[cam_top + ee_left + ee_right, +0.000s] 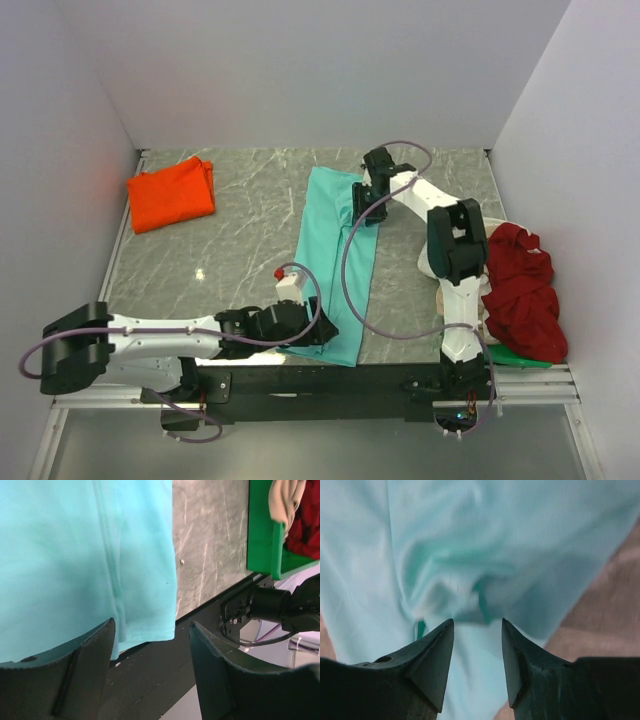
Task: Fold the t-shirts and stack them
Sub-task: Fold the tshirt
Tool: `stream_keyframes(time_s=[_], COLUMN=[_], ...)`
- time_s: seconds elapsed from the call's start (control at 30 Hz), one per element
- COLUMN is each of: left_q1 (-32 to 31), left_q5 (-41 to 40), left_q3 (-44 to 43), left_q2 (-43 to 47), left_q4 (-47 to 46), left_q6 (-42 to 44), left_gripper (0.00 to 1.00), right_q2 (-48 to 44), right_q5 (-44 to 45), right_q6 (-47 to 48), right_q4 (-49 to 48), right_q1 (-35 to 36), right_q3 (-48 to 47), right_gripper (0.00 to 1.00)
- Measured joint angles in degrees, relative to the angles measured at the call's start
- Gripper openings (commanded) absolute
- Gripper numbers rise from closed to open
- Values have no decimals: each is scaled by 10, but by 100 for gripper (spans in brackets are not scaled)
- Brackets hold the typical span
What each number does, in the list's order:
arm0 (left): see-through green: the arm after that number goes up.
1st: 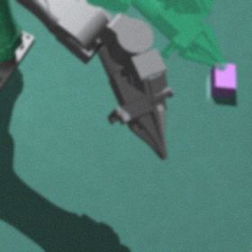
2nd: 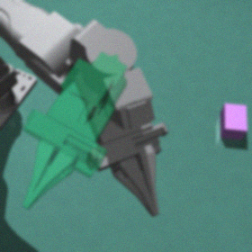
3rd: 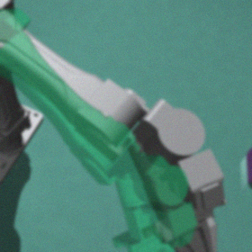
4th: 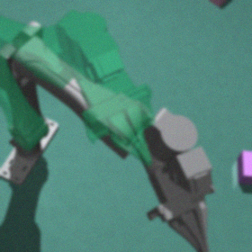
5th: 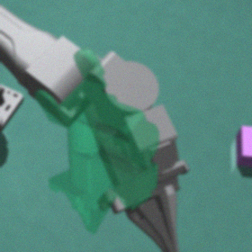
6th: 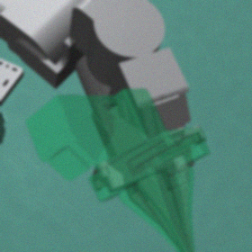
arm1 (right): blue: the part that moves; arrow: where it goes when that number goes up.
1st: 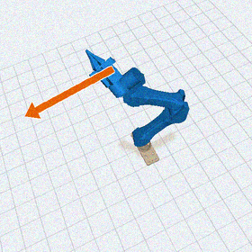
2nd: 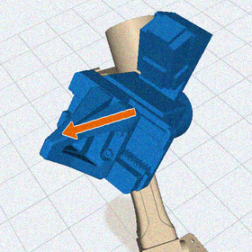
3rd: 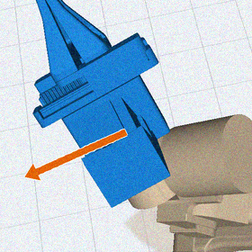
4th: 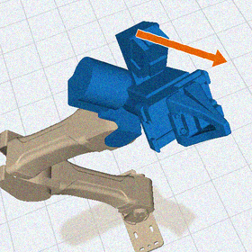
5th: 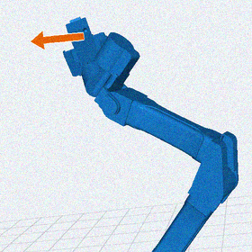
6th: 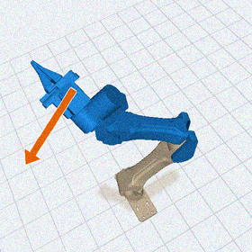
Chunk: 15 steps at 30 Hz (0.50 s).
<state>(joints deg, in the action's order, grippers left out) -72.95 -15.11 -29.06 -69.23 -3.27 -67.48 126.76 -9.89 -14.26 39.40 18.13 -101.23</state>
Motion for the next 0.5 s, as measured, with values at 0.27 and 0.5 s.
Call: stream_keyframes(time_s=[0.27, 0.5], left_q1=[35, 58], left_q5=[-22, -23], left_q3=[27, 64], left_q2=[97, 133], left_q4=[76, 143], left_q6=[6, 8], left_gripper=[67, 67], right_q2=[-175, -337], right_q5=[-16, -12], right_q6=[-29, -81], right_q4=[-42, -104], right_q1=[8, 65], right_q3=[174, 369], right_gripper=[50, 50])
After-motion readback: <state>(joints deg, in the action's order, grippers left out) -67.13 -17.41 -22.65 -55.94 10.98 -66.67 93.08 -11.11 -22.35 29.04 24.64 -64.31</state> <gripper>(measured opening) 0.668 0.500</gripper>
